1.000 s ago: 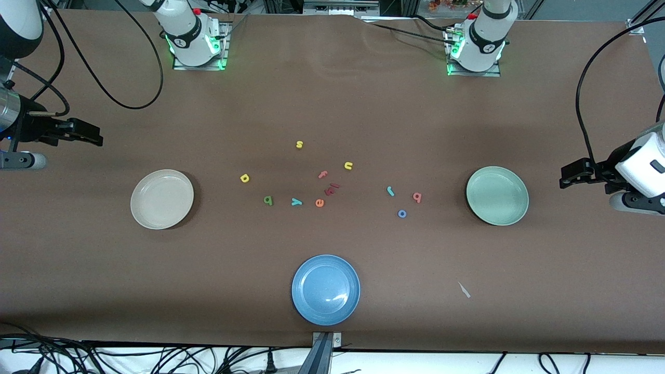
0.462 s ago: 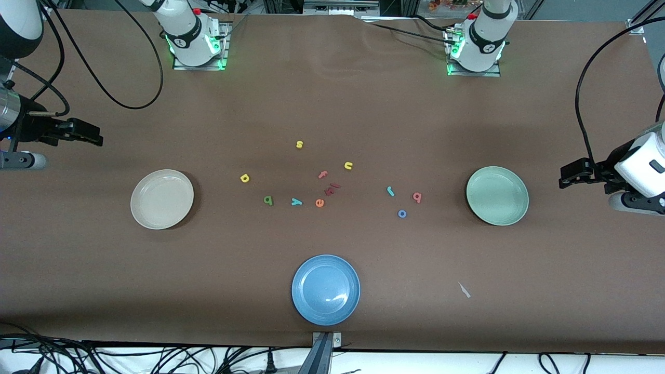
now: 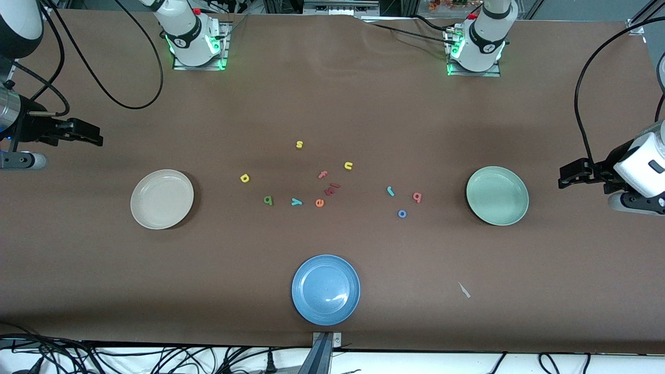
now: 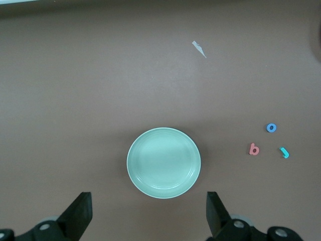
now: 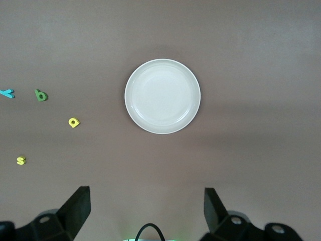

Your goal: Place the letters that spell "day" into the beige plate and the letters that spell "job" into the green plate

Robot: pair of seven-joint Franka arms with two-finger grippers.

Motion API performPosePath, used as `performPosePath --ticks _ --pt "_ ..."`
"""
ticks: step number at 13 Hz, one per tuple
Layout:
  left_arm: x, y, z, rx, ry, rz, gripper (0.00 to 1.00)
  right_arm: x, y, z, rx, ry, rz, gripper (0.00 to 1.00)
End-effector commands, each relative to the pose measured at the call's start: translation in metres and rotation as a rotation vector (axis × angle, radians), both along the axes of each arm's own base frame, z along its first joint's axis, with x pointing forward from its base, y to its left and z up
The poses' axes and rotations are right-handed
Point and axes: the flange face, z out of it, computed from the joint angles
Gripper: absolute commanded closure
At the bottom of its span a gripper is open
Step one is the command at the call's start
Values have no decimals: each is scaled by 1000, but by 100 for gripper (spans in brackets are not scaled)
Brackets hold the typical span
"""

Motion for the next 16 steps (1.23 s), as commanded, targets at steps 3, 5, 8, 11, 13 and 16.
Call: performPosePath --ticks 3,5,8,11,13,16 --pt "-1 -9 0 6 5 -3 0 1 2 2 -17 -6 -1 0" --pt "0 -10 -3 6 9 -6 0 1 1 2 -15 -8 -3 0" --pt "0 -8 -4 7 11 -5 0 1 2 1 -18 -9 -1 0" --pt "0 -8 -3 6 9 -3 0 1 2 1 -18 -9 1 0" --pt "0 -8 -4 7 11 -5 0 2 5 1 -18 -16 7 0" --pt "0 -7 -4 7 11 -5 0 2 5 0 -18 -14 7 0"
